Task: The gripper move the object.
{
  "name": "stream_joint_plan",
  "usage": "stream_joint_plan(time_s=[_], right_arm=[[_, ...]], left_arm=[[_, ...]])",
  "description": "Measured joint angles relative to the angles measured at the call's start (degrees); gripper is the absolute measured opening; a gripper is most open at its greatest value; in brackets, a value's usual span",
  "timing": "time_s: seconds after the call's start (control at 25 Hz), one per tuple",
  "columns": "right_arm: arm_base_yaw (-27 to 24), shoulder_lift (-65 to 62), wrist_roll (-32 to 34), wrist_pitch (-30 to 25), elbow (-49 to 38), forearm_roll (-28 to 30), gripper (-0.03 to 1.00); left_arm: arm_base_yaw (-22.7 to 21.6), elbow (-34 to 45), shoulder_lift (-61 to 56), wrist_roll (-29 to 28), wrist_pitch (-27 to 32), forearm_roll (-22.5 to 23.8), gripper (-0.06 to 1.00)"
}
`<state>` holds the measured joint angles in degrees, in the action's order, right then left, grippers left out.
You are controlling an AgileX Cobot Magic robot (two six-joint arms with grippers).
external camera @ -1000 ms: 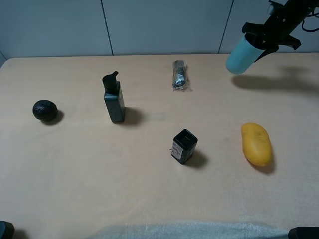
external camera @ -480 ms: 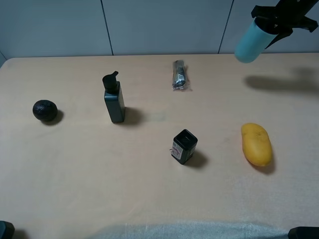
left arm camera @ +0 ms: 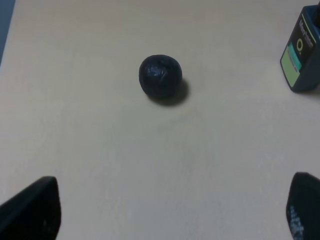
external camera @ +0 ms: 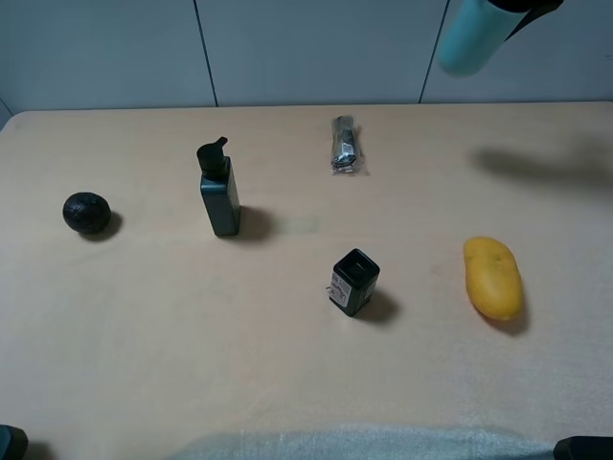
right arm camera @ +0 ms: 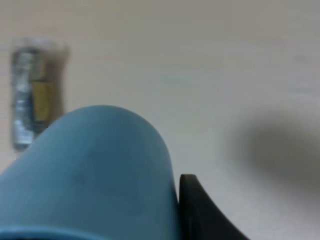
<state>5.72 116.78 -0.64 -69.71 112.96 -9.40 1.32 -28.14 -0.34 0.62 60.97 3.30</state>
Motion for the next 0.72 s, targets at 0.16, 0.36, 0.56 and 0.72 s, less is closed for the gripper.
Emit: stream_joint_plan(time_s=[0.16,0.36,0.56,0.72], right_arm=[[2.2,-3.0,0.2,0.0,-2.3,0.3,0.02],[5.0,-7.3,0.6,0.0,-5.8,2.2,0.02],[7.8,-12.0,1.5,-0.1,-9.6,2.9,0.02],[10.1,-15.6,1.8,-0.2,-12.8,3.1,0.02]], left_arm=[[0.0,0.0,0.0,0.0,0.0,0.0,0.91],[0.0,0.0,0.0,0.0,0.0,0.0,0.91],[0.0,0.0,0.0,0.0,0.0,0.0,0.91],[0.0,0.0,0.0,0.0,0.0,0.0,0.91]])
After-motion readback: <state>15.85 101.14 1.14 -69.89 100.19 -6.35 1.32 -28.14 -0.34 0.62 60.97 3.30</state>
